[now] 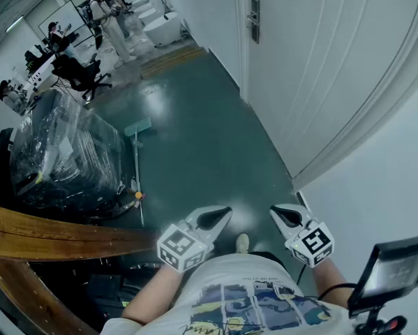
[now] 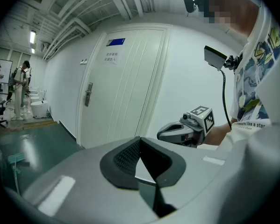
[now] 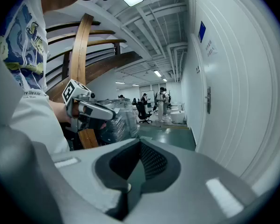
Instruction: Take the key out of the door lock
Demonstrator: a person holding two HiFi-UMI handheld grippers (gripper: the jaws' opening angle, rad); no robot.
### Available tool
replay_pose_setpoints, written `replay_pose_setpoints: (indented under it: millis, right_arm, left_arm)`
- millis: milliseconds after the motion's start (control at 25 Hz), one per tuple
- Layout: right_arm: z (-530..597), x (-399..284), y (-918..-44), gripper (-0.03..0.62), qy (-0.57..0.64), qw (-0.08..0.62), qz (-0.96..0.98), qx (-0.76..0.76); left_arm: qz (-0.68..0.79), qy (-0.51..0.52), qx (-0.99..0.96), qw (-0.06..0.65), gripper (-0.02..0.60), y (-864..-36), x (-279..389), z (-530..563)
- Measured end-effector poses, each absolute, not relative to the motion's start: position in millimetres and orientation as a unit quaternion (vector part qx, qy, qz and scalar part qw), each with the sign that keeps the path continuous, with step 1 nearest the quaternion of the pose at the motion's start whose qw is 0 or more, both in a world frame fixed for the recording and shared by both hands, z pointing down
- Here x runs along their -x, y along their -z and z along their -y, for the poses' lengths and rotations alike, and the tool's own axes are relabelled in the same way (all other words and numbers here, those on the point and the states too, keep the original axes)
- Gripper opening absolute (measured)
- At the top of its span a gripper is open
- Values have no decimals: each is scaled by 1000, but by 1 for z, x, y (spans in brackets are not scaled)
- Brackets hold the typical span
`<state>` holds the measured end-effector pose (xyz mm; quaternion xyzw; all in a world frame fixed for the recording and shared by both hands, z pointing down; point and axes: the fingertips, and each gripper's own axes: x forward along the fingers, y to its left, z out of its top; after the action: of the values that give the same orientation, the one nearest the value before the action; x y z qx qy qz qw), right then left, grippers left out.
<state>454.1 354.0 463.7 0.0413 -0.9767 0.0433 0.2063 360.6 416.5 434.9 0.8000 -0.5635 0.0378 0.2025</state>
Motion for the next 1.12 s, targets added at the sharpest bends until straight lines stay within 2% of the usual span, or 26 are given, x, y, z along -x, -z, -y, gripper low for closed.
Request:
replay_pose_setpoints:
  millis: [200,640,840,1120]
  right_arm:
    - [-337,-413,-457,2,-18,184,983,-17]
    - [-339,-433,-461,3,-24,216,975,-40]
    - [-337,-421,-467,14,-32,222,974,-41]
    - [-313,-370,-462,15,-31,219,975,-36]
  left_arm:
    - [584,-62,-788,187,5,-431,-333,-411]
    - [549,-56,-812,190,5,-443,-351,-396]
    - [559,-50,-806,189,5,-441,-331,-394]
    - [578,-37,-790,200,5,-440,-282,-382]
